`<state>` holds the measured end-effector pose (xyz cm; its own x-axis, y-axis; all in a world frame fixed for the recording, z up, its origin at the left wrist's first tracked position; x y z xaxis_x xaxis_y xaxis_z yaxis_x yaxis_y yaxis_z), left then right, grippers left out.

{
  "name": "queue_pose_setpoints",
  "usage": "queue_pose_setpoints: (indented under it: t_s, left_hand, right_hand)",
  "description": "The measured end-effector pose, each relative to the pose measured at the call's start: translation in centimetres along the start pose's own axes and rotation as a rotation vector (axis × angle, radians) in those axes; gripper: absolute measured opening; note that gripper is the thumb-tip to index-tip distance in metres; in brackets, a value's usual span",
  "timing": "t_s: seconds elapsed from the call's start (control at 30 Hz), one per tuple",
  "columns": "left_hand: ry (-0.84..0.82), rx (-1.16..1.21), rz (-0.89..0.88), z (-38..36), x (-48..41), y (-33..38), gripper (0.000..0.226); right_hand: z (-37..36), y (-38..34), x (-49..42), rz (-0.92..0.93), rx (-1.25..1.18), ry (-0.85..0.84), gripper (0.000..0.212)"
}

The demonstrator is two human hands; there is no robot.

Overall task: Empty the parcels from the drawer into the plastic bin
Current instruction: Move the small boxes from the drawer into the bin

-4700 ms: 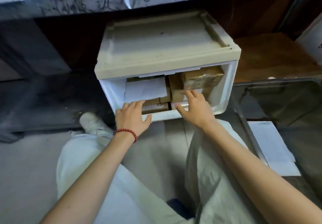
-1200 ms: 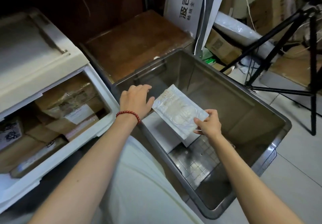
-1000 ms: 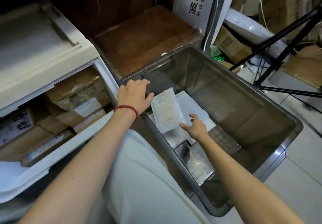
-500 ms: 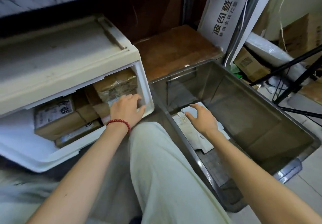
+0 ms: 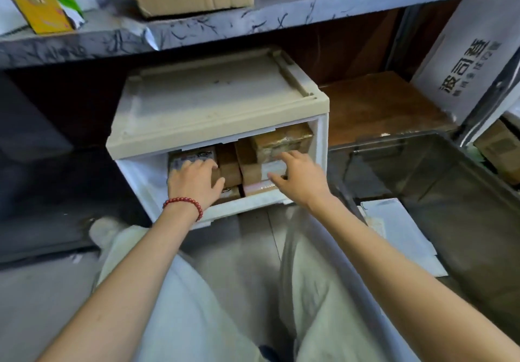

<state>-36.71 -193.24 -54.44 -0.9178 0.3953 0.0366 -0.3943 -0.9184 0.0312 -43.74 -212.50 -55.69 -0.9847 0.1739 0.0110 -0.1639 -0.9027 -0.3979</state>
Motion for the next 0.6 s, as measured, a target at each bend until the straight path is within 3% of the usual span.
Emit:
queue_pose_setpoints:
  t_s: [0.27,0.6]
  left_hand:
    - [-0.114,0.004,0.121,-4.5,0.6,-6.0,0.053]
    - [-0.102,0.043,0.079,-8.6,-2.4,-8.3,0.064]
  right_hand:
    - [-6.7,-3.4,-1.8,0.025,0.017,-0.15,0.054]
    - [-10.6,-5.9,-7.0,0.141,0.217,-0.165,0.054]
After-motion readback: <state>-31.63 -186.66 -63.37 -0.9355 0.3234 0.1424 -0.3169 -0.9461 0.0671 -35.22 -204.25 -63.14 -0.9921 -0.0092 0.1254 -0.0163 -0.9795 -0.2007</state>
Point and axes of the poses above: each hand's wrist, its own x-axis away from the middle knuckle, its own z-axis out of the back of the hand, y = z × x, the point moved 6 cm from there along -x, towards the middle knuckle, and after that the axes turned 8 degrees about -y, right-handed, at the moved point
